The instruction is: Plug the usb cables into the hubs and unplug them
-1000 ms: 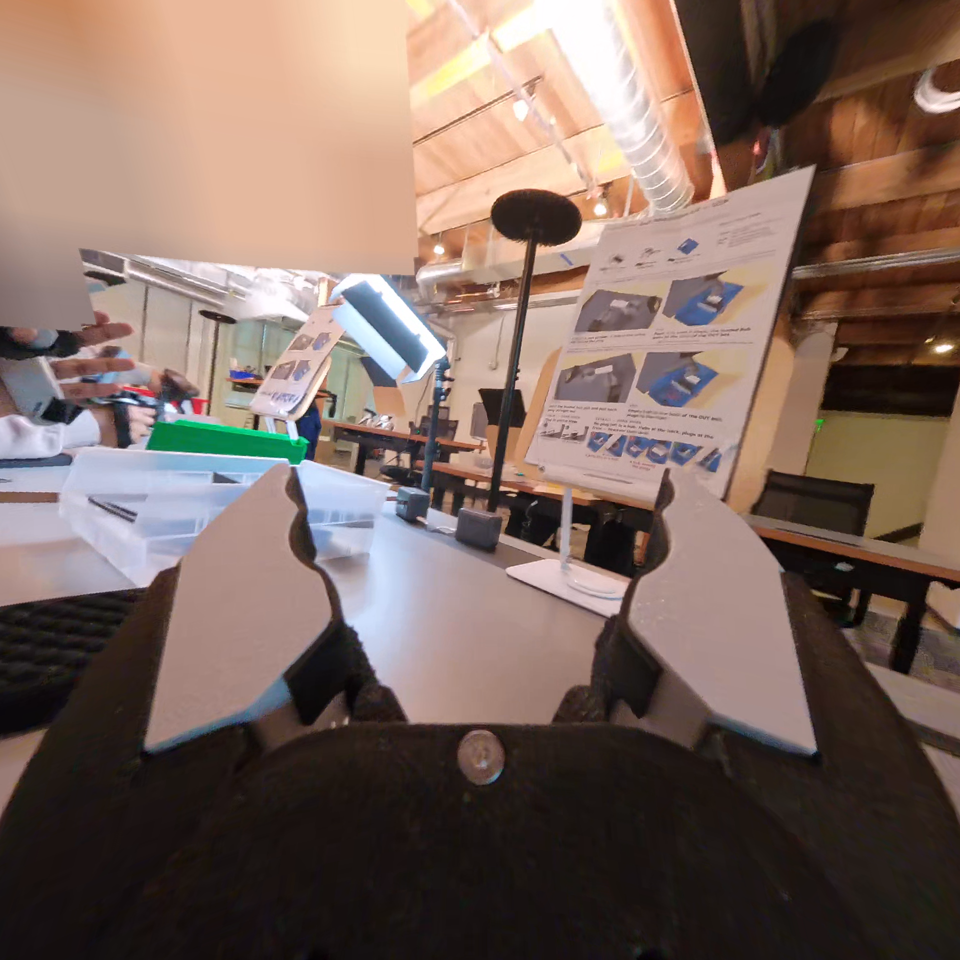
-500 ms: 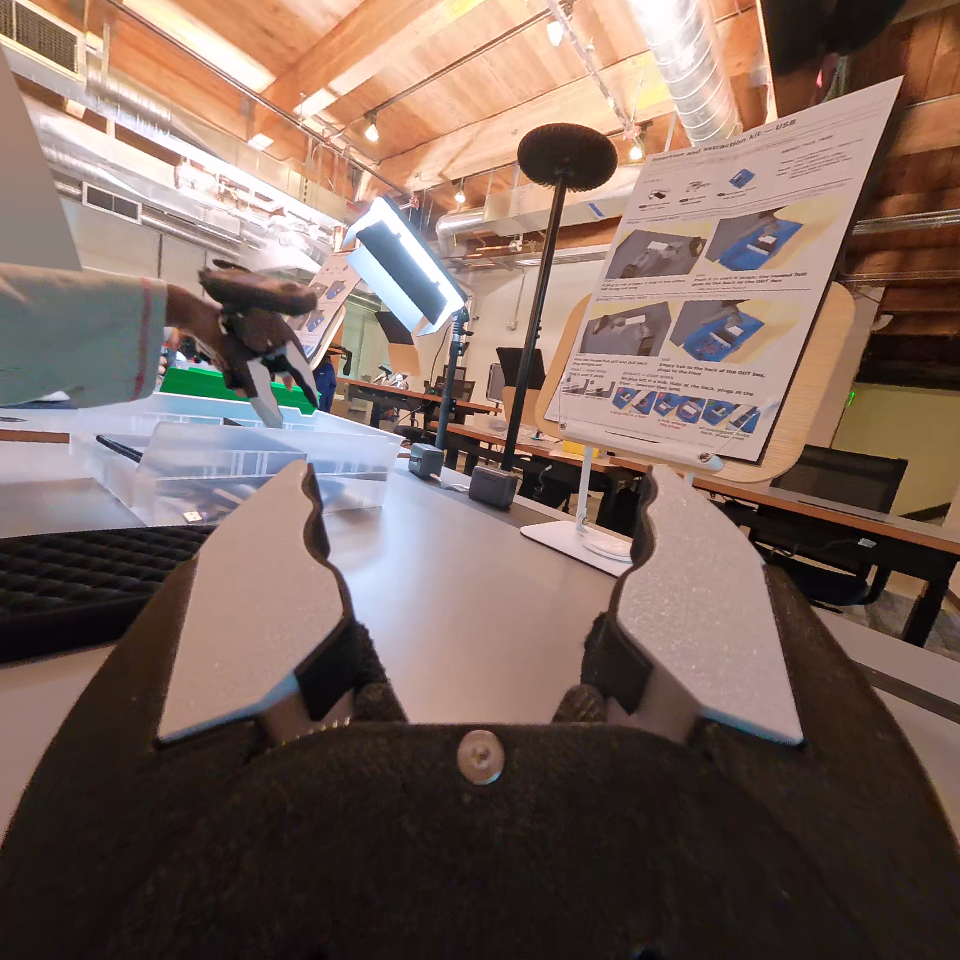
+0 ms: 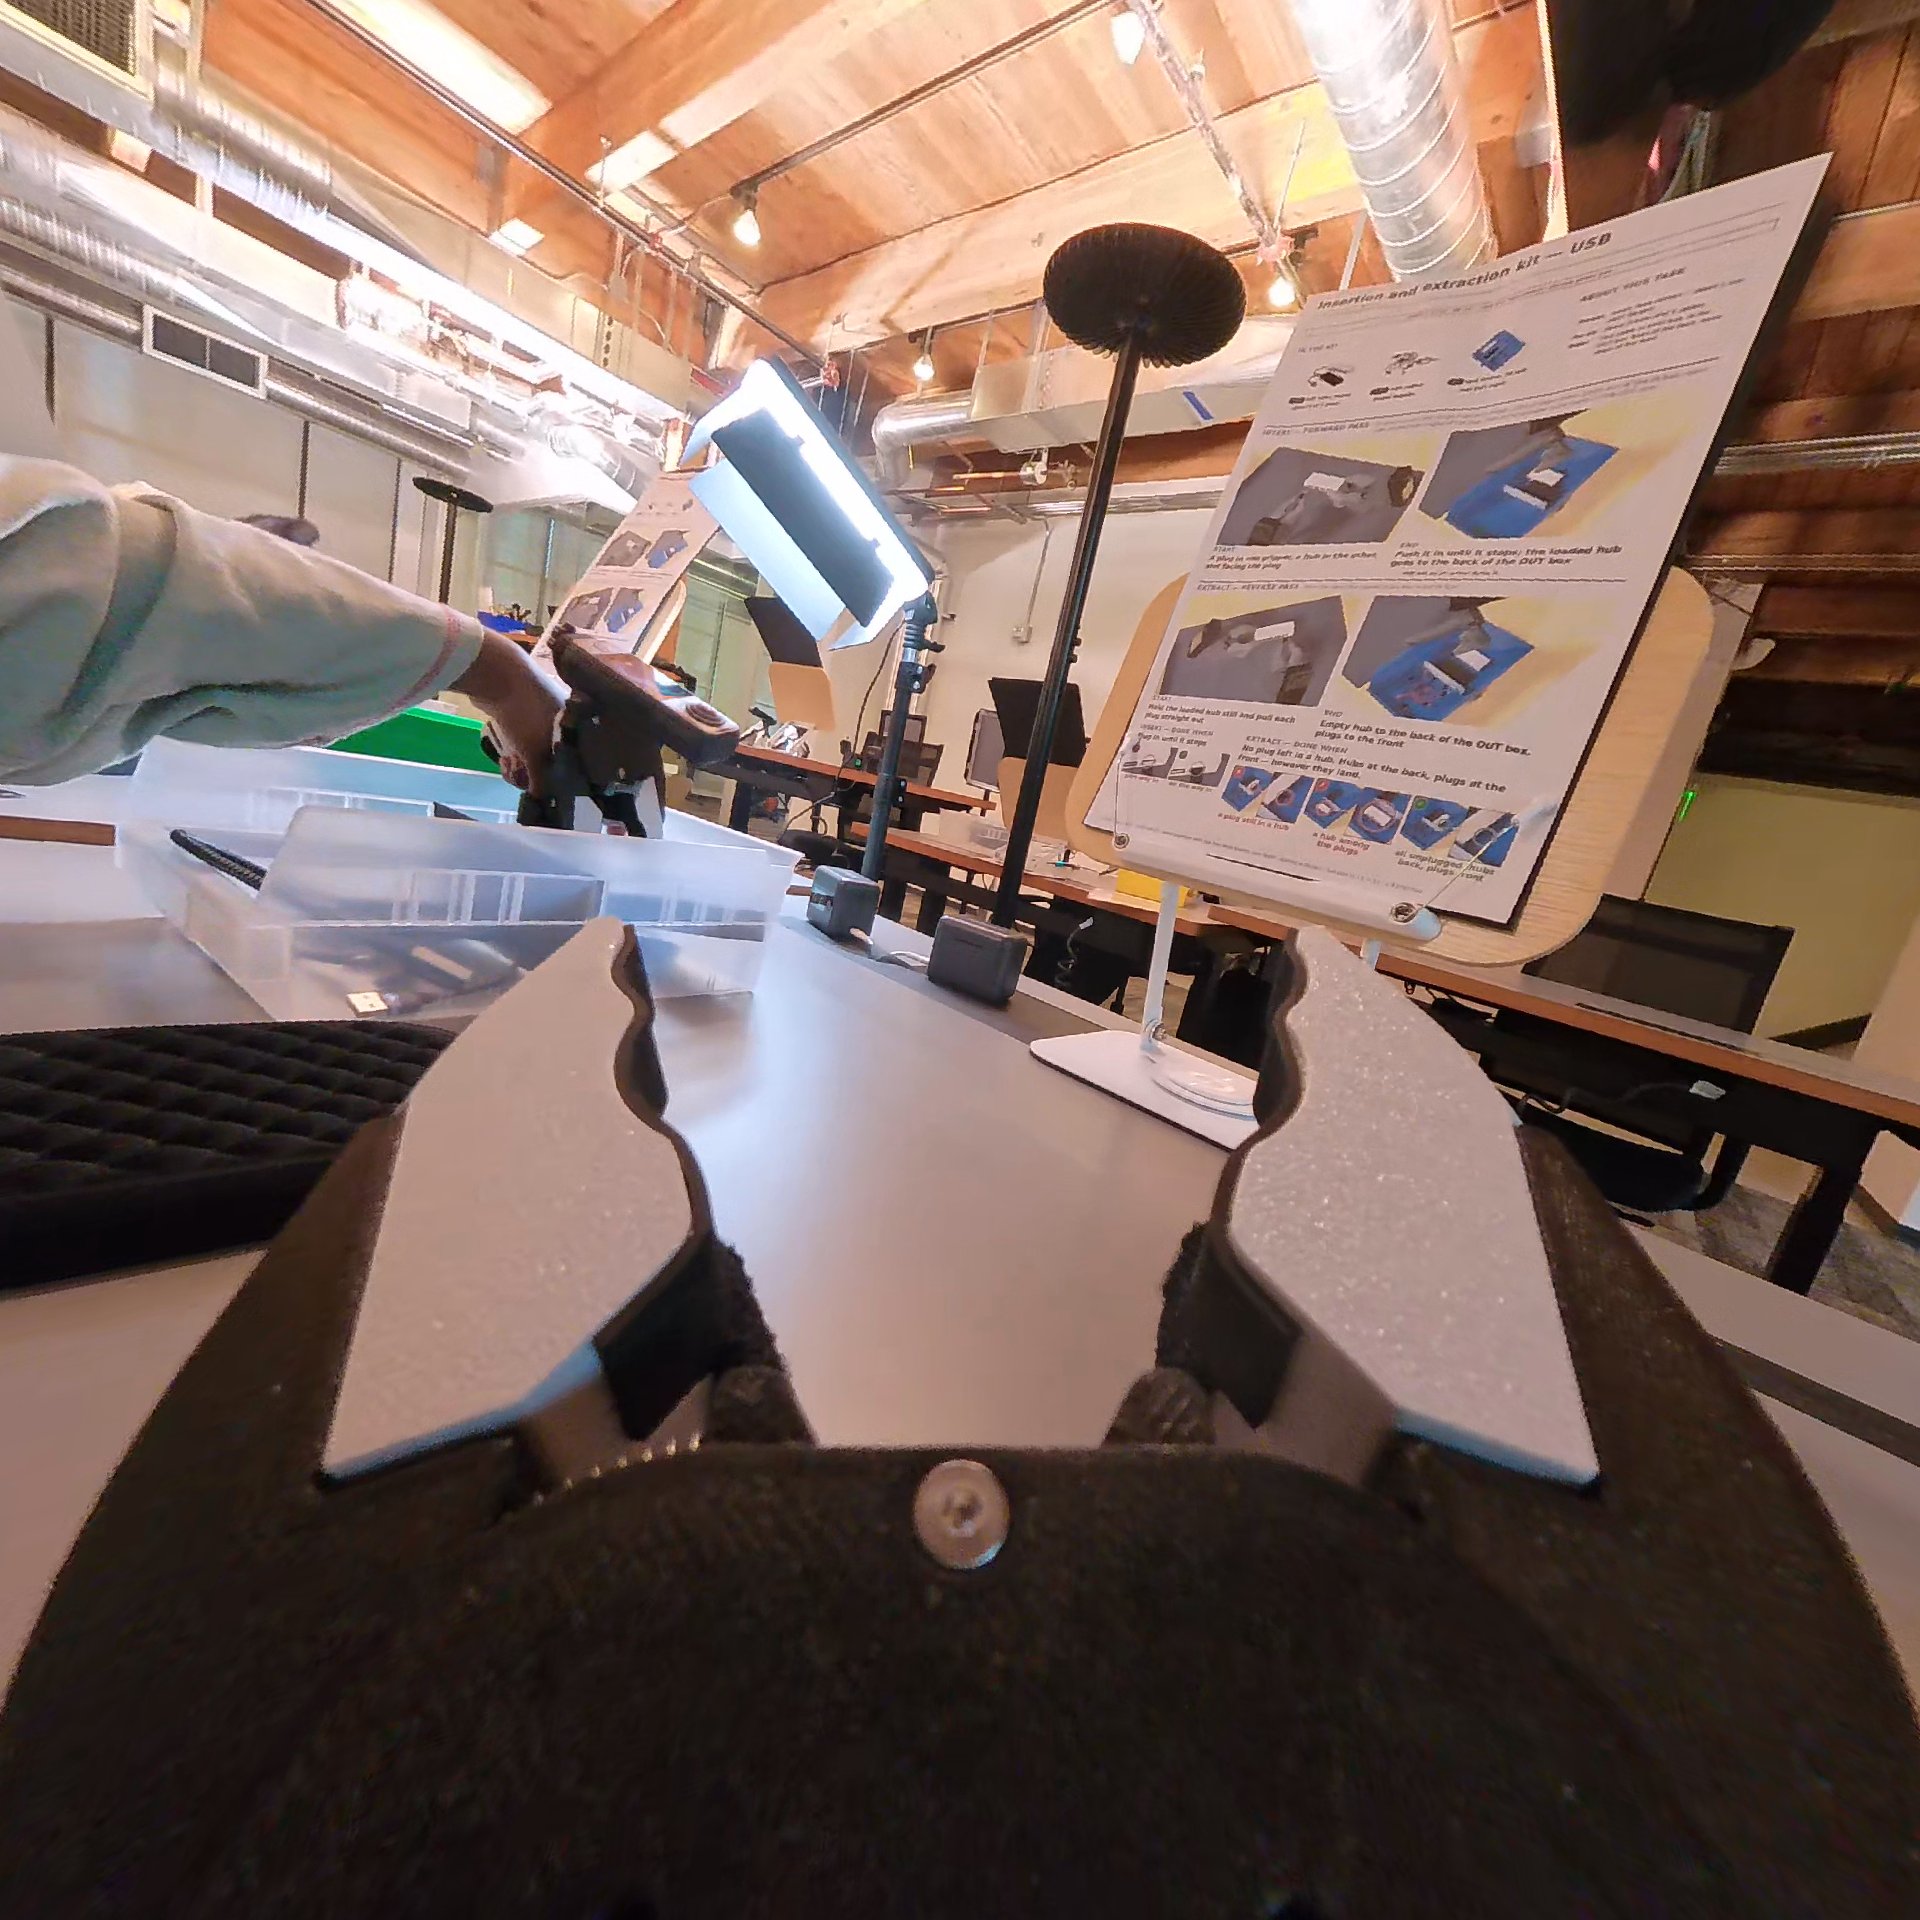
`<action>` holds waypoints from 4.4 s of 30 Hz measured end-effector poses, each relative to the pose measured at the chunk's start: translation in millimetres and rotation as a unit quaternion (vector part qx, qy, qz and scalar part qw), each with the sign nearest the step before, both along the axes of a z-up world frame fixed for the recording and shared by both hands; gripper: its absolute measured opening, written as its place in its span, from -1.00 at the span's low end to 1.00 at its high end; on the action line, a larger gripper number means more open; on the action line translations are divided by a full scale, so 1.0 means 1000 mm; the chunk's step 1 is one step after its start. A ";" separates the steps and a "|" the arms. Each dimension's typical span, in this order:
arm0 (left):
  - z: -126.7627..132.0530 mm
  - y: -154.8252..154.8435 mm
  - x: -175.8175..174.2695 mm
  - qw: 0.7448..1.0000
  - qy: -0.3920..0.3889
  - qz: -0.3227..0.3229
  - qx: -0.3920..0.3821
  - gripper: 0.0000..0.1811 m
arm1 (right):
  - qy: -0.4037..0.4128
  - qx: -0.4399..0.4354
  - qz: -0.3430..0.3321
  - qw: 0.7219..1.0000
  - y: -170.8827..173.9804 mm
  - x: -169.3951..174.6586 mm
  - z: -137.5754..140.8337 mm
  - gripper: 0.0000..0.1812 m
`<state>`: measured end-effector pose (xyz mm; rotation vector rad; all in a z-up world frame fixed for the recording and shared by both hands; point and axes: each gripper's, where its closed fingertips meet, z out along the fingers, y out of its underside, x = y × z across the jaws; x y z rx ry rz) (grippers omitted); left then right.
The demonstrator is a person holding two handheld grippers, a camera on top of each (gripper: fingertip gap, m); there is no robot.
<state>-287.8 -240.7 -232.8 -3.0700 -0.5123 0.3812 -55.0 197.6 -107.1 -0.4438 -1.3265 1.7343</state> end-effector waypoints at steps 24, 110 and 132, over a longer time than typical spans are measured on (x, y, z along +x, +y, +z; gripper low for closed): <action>0.012 0.004 0.013 0.996 -0.088 -0.030 0.000 -0.31 | -0.002 -0.008 -0.001 1.000 0.002 -0.001 0.001 0.20; 0.108 0.371 0.234 0.677 0.606 -0.374 0.186 -0.70 | -0.167 0.208 0.075 0.961 -0.014 0.036 -0.011 -0.33; 0.119 0.292 0.240 0.808 0.242 -0.107 0.527 -0.36 | -0.321 0.320 0.054 0.890 0.036 0.031 -0.116 -0.31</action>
